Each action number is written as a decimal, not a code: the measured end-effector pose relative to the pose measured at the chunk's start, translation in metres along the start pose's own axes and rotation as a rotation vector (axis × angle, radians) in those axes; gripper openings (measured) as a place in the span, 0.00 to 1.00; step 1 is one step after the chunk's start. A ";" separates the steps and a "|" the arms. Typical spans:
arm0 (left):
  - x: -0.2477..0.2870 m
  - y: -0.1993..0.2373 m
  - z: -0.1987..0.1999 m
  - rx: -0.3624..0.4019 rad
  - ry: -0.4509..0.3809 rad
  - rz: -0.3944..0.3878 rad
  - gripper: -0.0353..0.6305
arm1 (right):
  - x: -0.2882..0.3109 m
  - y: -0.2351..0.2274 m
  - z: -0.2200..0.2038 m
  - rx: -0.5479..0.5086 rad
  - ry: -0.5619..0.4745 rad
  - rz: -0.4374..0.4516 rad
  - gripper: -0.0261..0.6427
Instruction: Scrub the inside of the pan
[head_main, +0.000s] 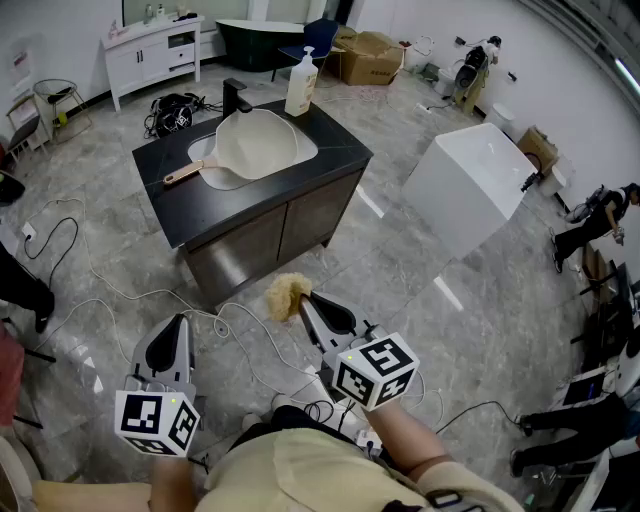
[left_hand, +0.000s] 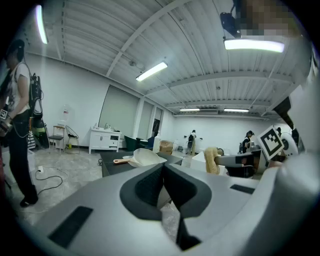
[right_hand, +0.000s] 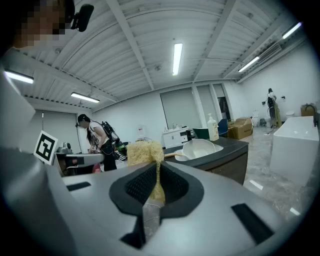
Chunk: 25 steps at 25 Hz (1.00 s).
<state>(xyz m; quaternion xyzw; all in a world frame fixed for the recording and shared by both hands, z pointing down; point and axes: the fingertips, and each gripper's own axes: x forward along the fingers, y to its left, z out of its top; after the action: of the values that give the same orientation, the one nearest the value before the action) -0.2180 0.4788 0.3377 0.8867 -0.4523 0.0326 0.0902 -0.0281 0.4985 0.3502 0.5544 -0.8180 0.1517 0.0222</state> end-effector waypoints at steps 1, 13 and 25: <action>0.000 -0.002 0.001 -0.007 0.002 -0.009 0.07 | 0.000 -0.002 0.000 -0.001 0.001 -0.002 0.09; 0.007 -0.006 -0.008 -0.051 0.016 -0.038 0.07 | 0.002 -0.011 -0.007 0.004 0.020 -0.005 0.09; 0.027 -0.015 -0.003 0.025 0.013 -0.017 0.07 | 0.012 -0.024 -0.005 0.012 0.022 0.038 0.09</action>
<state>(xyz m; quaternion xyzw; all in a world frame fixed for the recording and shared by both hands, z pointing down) -0.1895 0.4661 0.3422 0.8913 -0.4436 0.0434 0.0825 -0.0114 0.4808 0.3626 0.5372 -0.8272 0.1629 0.0250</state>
